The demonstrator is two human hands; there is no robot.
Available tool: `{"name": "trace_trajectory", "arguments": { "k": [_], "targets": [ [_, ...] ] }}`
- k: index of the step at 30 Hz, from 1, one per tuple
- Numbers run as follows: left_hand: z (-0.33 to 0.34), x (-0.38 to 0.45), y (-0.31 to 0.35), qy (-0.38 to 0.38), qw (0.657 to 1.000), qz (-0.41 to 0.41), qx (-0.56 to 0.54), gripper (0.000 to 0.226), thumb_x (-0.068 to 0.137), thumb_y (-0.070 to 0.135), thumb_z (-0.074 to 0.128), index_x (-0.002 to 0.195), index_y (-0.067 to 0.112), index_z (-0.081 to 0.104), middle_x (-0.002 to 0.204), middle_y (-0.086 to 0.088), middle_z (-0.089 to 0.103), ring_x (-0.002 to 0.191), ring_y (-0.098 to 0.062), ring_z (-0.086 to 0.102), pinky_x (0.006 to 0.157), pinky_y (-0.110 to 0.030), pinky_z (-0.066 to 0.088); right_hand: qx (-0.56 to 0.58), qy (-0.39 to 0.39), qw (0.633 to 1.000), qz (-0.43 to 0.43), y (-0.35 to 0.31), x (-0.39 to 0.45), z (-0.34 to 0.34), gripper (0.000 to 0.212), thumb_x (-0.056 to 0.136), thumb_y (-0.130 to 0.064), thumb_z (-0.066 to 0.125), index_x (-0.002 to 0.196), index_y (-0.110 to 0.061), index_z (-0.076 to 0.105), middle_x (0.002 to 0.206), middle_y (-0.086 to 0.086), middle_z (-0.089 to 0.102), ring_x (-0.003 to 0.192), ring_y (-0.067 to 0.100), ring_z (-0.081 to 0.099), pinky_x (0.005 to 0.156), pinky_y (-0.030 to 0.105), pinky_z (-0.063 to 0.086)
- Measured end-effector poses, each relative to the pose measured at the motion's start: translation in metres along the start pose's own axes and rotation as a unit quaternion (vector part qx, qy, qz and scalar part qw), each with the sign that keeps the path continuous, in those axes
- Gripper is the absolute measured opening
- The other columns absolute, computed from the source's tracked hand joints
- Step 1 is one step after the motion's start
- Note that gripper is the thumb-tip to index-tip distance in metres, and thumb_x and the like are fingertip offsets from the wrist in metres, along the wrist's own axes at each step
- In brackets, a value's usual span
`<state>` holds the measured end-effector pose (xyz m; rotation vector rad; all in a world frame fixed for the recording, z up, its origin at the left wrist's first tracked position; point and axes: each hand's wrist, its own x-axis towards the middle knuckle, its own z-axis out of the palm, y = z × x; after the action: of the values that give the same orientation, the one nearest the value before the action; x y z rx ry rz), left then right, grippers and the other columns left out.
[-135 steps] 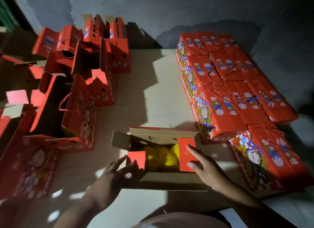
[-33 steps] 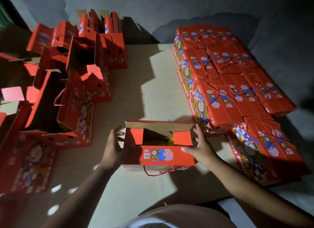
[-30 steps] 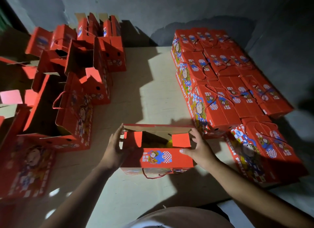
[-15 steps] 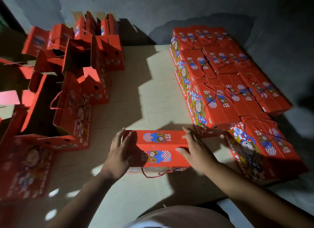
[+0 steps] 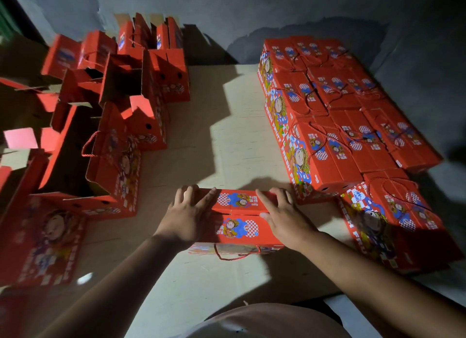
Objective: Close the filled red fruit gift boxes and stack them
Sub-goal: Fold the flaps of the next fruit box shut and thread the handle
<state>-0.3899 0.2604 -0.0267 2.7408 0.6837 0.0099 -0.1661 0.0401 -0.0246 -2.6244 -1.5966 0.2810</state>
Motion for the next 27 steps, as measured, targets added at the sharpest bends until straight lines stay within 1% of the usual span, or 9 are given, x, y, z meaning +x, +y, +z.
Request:
{"name": "trace_trajectory", "arguments": {
  "k": [3, 5, 9, 11, 13, 16, 22, 25, 27],
  "targets": [
    [0.005, -0.008, 0.002, -0.013, 0.999, -0.011, -0.029, 0.065, 0.104, 0.063, 0.021, 0.165, 0.043, 0.011, 0.155, -0.007, 0.030, 0.150, -0.037, 0.021, 0.108, -0.056, 0.045, -0.004, 0.006, 1.000, -0.004, -0.001, -0.004, 0.003, 0.065, 0.109, -0.046, 0.043, 0.166, -0.034, 0.015, 0.156, 0.010, 0.026, 0.142, 0.031, 0.029, 0.115, 0.044, 0.041],
    [0.007, -0.010, 0.004, -0.017, 0.998, -0.018, -0.051, 0.066, 0.105, 0.061, 0.020, 0.166, 0.040, 0.005, 0.167, -0.006, 0.022, 0.158, -0.033, 0.006, 0.115, -0.057, 0.041, 0.020, 0.004, 1.000, 0.004, -0.003, -0.006, 0.005, 0.064, 0.109, -0.046, 0.041, 0.167, -0.035, 0.015, 0.160, 0.010, 0.023, 0.148, 0.031, 0.024, 0.119, 0.047, 0.038],
    [0.009, -0.013, 0.005, -0.005, 0.997, -0.022, -0.070, 0.072, 0.107, 0.064, 0.025, 0.167, 0.034, 0.000, 0.176, 0.002, -0.004, 0.160, -0.019, -0.019, 0.122, -0.053, 0.030, 0.071, -0.012, 0.997, 0.004, -0.002, -0.014, 0.011, 0.072, 0.107, -0.059, 0.033, 0.167, -0.038, 0.000, 0.174, 0.000, -0.005, 0.160, 0.021, -0.015, 0.130, 0.045, 0.016],
    [0.010, -0.019, 0.005, 0.001, 0.997, -0.017, -0.079, 0.080, 0.105, 0.068, 0.027, 0.168, 0.030, -0.004, 0.175, 0.005, -0.014, 0.158, -0.014, -0.024, 0.125, -0.047, 0.023, 0.070, -0.008, 0.997, -0.003, -0.001, -0.020, 0.013, 0.080, 0.103, -0.066, 0.034, 0.166, -0.037, -0.005, 0.175, -0.001, -0.014, 0.159, 0.017, -0.023, 0.130, 0.042, 0.012],
    [0.012, -0.028, 0.003, 0.012, 0.996, -0.005, -0.084, 0.084, 0.105, 0.070, 0.028, 0.167, 0.027, -0.009, 0.173, 0.007, -0.019, 0.158, -0.011, -0.024, 0.125, -0.041, 0.018, 0.065, -0.002, 0.998, -0.004, -0.001, -0.025, 0.015, 0.088, 0.098, -0.075, 0.032, 0.166, -0.037, -0.008, 0.174, -0.003, -0.019, 0.158, 0.016, -0.025, 0.128, 0.039, 0.011],
    [0.018, -0.043, -0.001, 0.038, 0.995, 0.008, -0.088, 0.088, 0.104, 0.072, 0.029, 0.167, 0.025, -0.010, 0.174, 0.008, -0.017, 0.160, -0.012, -0.016, 0.123, -0.036, 0.020, 0.066, 0.012, 0.998, -0.002, 0.000, -0.033, 0.016, 0.101, 0.091, -0.087, 0.032, 0.166, -0.034, -0.008, 0.173, -0.004, -0.023, 0.159, 0.016, -0.022, 0.126, 0.037, 0.013],
    [0.030, -0.056, -0.003, 0.054, 0.992, 0.006, -0.110, 0.088, 0.103, 0.072, 0.033, 0.168, 0.025, -0.004, 0.175, 0.009, -0.011, 0.161, -0.014, -0.009, 0.126, -0.044, 0.024, 0.061, 0.002, 0.998, 0.005, -0.003, -0.037, 0.023, 0.119, 0.080, -0.097, 0.034, 0.168, -0.027, -0.005, 0.173, 0.001, -0.023, 0.160, 0.021, -0.020, 0.125, 0.047, 0.030],
    [0.029, -0.054, -0.001, 0.058, 0.987, -0.001, -0.150, 0.086, 0.103, 0.070, 0.039, 0.167, 0.031, -0.004, 0.174, 0.011, -0.016, 0.161, -0.014, -0.010, 0.125, -0.043, 0.026, 0.068, -0.009, 0.998, -0.002, 0.000, -0.036, 0.021, 0.138, 0.066, -0.104, 0.046, 0.167, -0.028, -0.009, 0.173, 0.002, -0.024, 0.160, 0.022, -0.021, 0.123, 0.048, 0.030],
    [0.031, -0.056, 0.001, 0.064, 0.977, -0.025, -0.200, 0.085, 0.102, 0.066, 0.049, 0.166, 0.042, -0.002, 0.172, 0.012, -0.022, 0.161, -0.018, -0.005, 0.119, -0.039, 0.035, 0.071, -0.018, 0.997, -0.010, 0.003, -0.037, 0.022, 0.149, 0.059, -0.101, 0.060, 0.167, -0.028, -0.011, 0.173, 0.002, -0.025, 0.160, 0.024, -0.021, 0.121, 0.047, 0.028]
  ]
}}
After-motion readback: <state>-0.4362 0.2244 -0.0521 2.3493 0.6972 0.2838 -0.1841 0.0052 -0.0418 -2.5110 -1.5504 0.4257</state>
